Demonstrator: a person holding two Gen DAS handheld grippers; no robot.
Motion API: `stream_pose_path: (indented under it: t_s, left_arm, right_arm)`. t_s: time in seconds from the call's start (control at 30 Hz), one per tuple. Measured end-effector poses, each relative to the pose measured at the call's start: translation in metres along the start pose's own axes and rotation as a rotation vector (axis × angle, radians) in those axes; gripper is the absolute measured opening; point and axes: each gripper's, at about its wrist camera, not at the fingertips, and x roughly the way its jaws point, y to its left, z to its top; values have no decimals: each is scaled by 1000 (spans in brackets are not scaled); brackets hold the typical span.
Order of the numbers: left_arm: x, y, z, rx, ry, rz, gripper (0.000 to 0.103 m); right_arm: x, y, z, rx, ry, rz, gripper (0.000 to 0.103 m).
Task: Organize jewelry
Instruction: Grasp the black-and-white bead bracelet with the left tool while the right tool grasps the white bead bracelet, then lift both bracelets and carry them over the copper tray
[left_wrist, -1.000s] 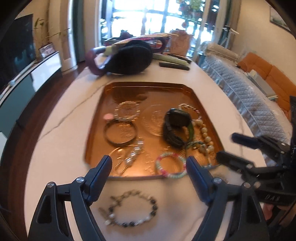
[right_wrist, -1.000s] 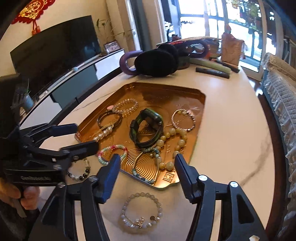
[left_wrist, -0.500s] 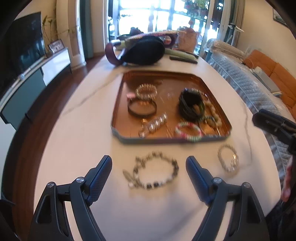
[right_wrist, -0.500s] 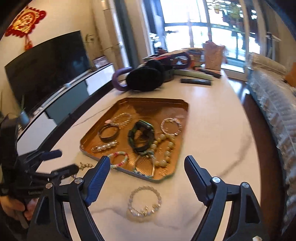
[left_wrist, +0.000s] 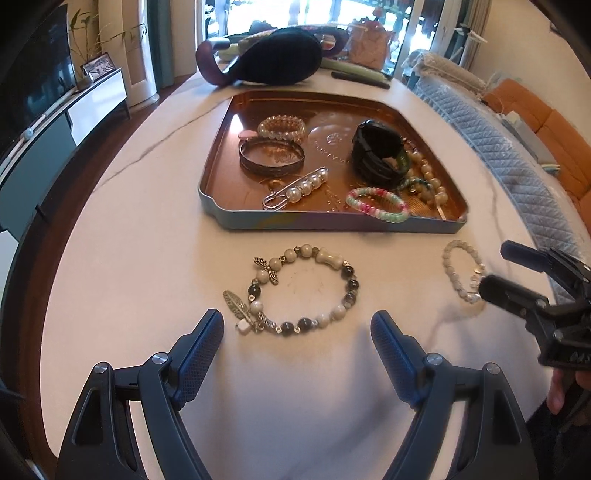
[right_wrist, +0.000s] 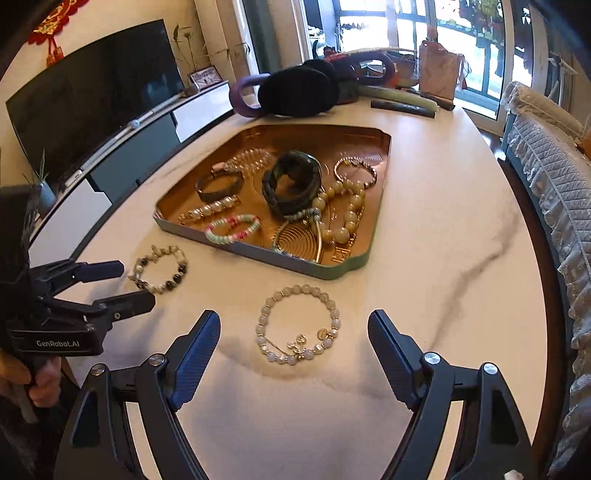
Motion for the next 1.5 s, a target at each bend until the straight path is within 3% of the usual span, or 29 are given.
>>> stream_pose_path:
  t_s: [0.13, 0.2, 0.23, 0.3, 0.37, 0.43, 0.47, 0.67, 0.7, 0.9, 1.03, 1.13, 1.2, 1.3, 1.43, 1.5]
  left_arm:
    - [4, -4, 3, 18, -24, 11, 78]
    - [5, -6, 4, 37, -45, 36, 59]
    - [5, -6, 5, 44, -47, 49, 54]
    - [4, -5, 7, 48, -50, 55, 30]
    - [5, -5, 10, 55, -42, 41, 17]
    - [5, -6, 10, 59, -38, 41, 17]
    - [5, -7, 10, 66, -37, 44, 17]
    - [4, -12, 11, 48, -22, 20, 17]
    - [3, -12, 11, 45, -14, 3, 16]
    - [-4, -14, 10, 55, -19, -21, 11]
    - [-4, -12, 9, 47, -15, -21, 10]
    - [-1, -11, 9, 45, -5, -23, 11]
    - [0, -10, 10, 37, -2, -29, 12]
    - [4, -9, 11, 29, 3, -26, 15]
    - [7, -20, 10, 109, -27, 40, 19]
    - [8, -23, 9, 133, -46, 63, 20]
  right_arm:
    - [12, 4, -5, -30, 34, -5, 79]
    - [16, 5, -7, -51, 36, -27, 75]
    - [18, 6, -6, -65, 38, -41, 73]
    - [19, 6, -6, -89, 37, -70, 59]
    - [18, 5, -5, -101, 31, -86, 45]
    - [18, 1, -3, -98, 23, -94, 27]
    - [18, 1, -2, -103, 22, -89, 12]
    - [18, -2, 3, -103, 23, -50, 9]
    - [15, 0, 4, -108, 6, -52, 0]
    - [2, 9, 8, -144, -30, -43, 0]
    - [4, 1, 8, -90, -19, 23, 1]
    - [5, 3, 9, -95, -12, 42, 7]
    - [8, 7, 8, -115, -5, 41, 19]
    - [12, 11, 7, -134, 11, 52, 24]
    - [22, 11, 4, -141, 27, 18, 21]
    - [23, 15, 3, -185, 25, -22, 7]
